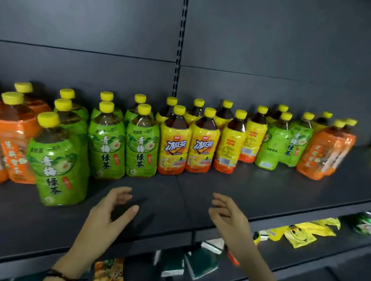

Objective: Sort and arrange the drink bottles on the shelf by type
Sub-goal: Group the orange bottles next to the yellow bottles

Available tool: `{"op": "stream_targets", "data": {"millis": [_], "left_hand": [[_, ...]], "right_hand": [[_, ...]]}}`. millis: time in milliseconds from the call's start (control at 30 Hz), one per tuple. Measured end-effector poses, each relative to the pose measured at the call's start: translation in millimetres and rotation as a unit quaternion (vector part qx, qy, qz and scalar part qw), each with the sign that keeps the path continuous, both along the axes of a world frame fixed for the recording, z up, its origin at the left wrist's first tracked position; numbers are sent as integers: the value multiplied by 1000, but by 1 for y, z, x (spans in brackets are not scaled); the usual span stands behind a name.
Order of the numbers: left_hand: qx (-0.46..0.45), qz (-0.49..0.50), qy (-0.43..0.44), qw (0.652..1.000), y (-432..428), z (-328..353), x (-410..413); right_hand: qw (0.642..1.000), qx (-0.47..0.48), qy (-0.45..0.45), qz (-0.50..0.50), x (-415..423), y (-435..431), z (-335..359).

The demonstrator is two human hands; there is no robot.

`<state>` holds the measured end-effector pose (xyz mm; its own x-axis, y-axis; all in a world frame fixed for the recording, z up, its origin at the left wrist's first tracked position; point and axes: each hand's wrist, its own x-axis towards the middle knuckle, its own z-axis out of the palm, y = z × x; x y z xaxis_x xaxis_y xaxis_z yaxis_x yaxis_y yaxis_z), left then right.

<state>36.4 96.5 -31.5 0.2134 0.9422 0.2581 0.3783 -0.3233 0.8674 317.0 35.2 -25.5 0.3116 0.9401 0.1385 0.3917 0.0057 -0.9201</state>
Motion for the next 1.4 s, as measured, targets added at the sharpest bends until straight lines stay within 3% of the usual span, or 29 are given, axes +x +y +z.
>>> {"op": "stream_targets", "data": {"millis": [367,500,700,900,1133,1400], "left_hand": [[-5,-28,9,1000,-24,-7,243],[8,-16,25,1000,-17,-3,292],[12,-24,28,999,15,-8,344],[20,-21,-5,1000,60,-7,405],[35,-99,12,994,83,5,486],[26,-90,-42,995,103,22,583]], "right_hand": [[998,-29,-39,-45,215,-59,6],[996,-37,-56,-53,267,-57,6],[997,-30,-7,-68,311,-22,-5],[998,-13,4,-61,362,18,0],[985,51,18,-162,436,49,8],[969,116,48,-212,504,91,13]]}}
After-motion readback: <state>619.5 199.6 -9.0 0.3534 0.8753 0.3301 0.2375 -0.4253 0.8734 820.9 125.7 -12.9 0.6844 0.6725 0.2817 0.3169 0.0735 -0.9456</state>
